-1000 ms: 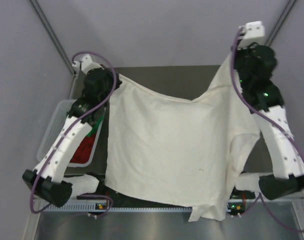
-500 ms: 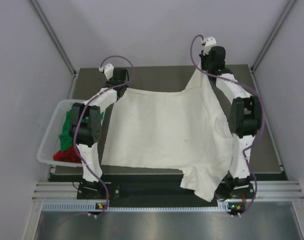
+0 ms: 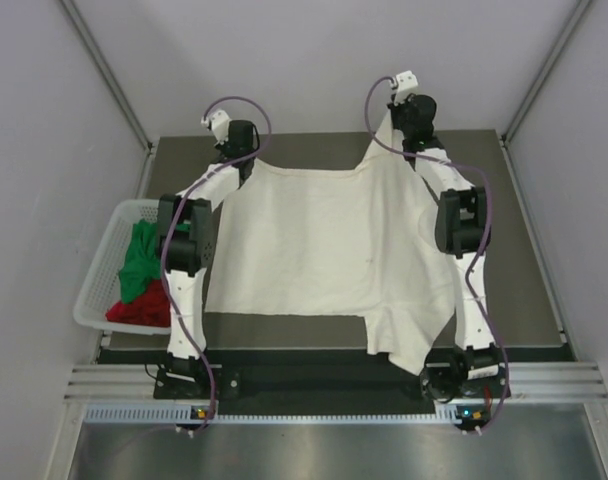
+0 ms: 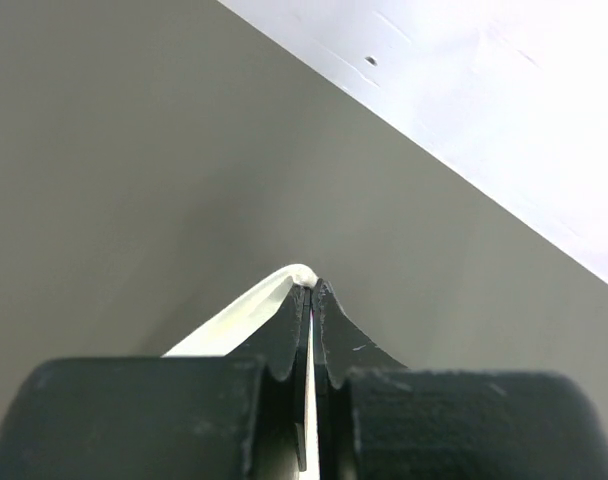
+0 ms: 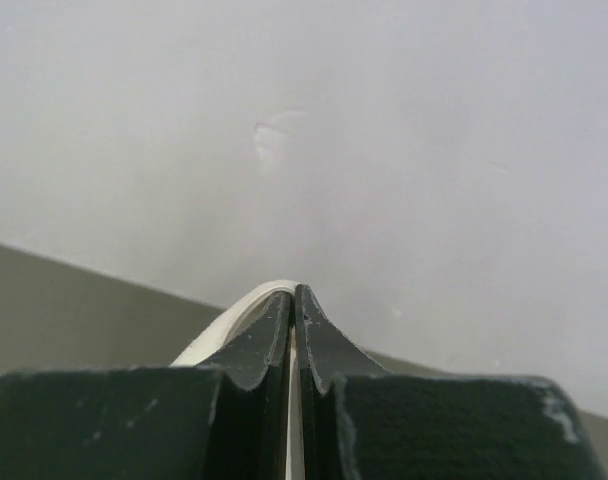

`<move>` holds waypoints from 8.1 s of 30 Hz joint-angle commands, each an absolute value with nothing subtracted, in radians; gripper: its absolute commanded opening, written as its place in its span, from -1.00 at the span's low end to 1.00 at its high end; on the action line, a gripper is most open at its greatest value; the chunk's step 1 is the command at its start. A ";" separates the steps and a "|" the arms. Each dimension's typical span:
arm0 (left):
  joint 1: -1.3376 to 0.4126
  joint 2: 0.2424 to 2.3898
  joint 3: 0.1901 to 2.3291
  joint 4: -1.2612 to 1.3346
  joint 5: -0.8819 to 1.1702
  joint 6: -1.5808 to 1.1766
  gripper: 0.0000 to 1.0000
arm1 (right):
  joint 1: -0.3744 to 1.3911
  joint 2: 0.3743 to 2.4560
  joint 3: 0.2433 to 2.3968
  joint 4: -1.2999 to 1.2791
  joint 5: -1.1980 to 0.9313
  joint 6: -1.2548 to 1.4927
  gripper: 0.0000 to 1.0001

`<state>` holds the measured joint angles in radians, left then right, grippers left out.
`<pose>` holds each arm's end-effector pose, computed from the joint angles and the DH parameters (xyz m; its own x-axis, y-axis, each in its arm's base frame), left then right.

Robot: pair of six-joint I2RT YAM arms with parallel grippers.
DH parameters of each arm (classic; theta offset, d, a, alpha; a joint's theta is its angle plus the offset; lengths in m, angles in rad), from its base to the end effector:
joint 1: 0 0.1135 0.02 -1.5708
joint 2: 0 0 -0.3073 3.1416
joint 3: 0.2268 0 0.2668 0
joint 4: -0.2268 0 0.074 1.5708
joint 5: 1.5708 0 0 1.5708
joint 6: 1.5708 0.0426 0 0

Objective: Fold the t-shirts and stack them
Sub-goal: Flatten the tshirt out, then fold the tshirt

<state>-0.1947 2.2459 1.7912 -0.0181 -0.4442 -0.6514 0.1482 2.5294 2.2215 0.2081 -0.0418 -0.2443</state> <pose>0.5648 -0.0927 0.2419 -0.2336 -0.5119 -0.8266 -0.4304 0.8168 -0.3842 0.6460 0.0982 0.2569 -0.0500 -0.2518 -0.9665 -0.2069 0.9493 -0.2366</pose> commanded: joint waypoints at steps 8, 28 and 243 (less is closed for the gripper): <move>-0.173 2.362 1.959 0.075 -0.515 -0.621 -1.00 | 0.112 2.694 2.431 0.546 0.014 -0.189 -0.99; -0.130 2.255 1.954 0.017 -0.385 -0.580 -1.00 | 0.072 2.511 2.281 0.350 0.003 -0.192 -1.00; -0.204 2.275 1.700 -0.396 -0.066 -0.624 0.06 | 0.160 2.263 1.916 -0.290 0.677 -0.150 -1.00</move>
<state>-0.2104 2.2494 1.7397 -0.3603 -0.0460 -0.6117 0.2203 2.3600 1.9114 -0.3038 0.6571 -0.2131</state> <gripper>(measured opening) 0.527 0.005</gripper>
